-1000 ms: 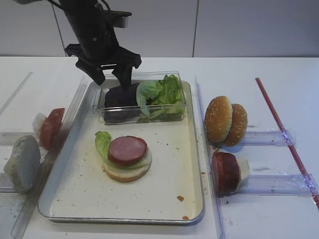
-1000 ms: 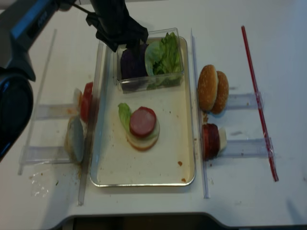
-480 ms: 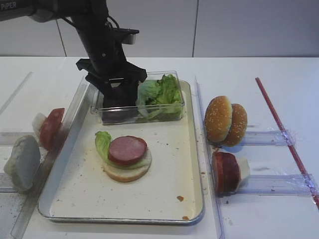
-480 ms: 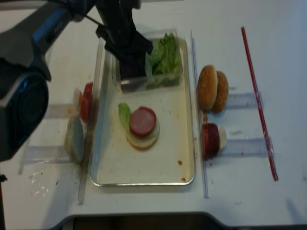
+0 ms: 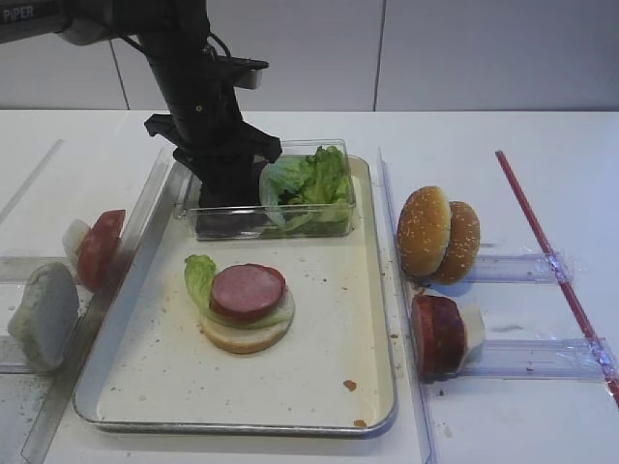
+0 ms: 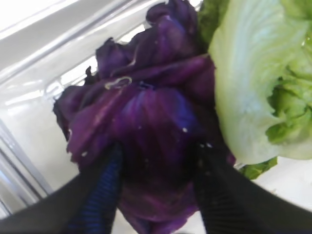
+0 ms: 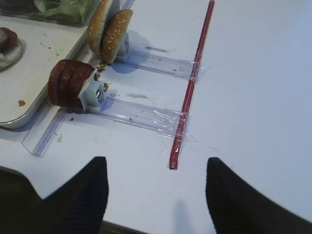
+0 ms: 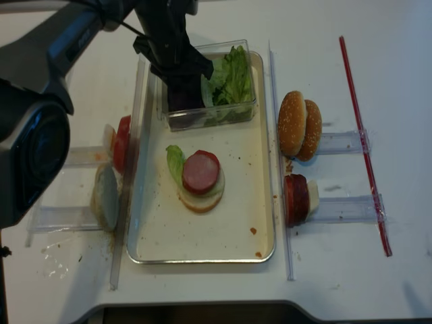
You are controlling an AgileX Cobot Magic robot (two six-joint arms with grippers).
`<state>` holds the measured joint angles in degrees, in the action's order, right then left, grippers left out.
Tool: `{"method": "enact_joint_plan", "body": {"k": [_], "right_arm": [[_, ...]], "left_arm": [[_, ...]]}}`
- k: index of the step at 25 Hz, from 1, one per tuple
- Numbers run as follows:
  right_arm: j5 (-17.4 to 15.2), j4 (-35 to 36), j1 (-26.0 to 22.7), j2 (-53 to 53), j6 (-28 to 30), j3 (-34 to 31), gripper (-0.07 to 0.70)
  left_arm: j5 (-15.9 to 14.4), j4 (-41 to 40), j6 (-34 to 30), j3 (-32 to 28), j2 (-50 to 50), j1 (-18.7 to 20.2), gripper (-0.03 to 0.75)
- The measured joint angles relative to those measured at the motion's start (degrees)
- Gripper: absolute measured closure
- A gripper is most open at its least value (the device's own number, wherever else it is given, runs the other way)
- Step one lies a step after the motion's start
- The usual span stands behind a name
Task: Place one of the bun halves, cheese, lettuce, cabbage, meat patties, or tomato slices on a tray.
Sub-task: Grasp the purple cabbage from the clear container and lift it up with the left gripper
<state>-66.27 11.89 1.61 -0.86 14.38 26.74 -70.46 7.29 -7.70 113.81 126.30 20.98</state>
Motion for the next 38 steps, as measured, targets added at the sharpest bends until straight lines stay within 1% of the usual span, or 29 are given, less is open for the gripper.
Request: {"method": "enact_joint_plan", "body": {"k": [8,11,15,19,22,31,38], "right_arm": [[0.0,0.0,0.0,0.0,0.0,0.0,0.176],[0.0,0.0,0.0,0.0,0.0,0.0,0.176],[0.0,0.0,0.0,0.0,0.0,0.0,0.176],[0.0,0.0,0.0,0.0,0.0,0.0,0.176],[0.0,0.0,0.0,0.0,0.0,0.0,0.176],[0.0,0.0,0.0,0.0,0.0,0.0,0.176],[0.0,0.0,0.0,0.0,0.0,0.0,0.176]], "left_arm": [[0.0,0.0,-0.3,0.0,0.0,0.0,0.586],[0.0,0.0,-0.3,0.0,0.0,0.0,0.638],[0.0,-0.1,-0.3,0.5,0.0,0.0,0.687],[-0.2,-0.3,-0.2,3.1,0.1,0.0,0.697],[-0.2,-0.6,1.1,4.5,0.1,0.0,0.697],[-0.2,-0.6,2.8,4.5,0.1,0.0,0.699],[-0.3,-0.7,4.2,4.5,-2.6,0.0,0.699]]}}
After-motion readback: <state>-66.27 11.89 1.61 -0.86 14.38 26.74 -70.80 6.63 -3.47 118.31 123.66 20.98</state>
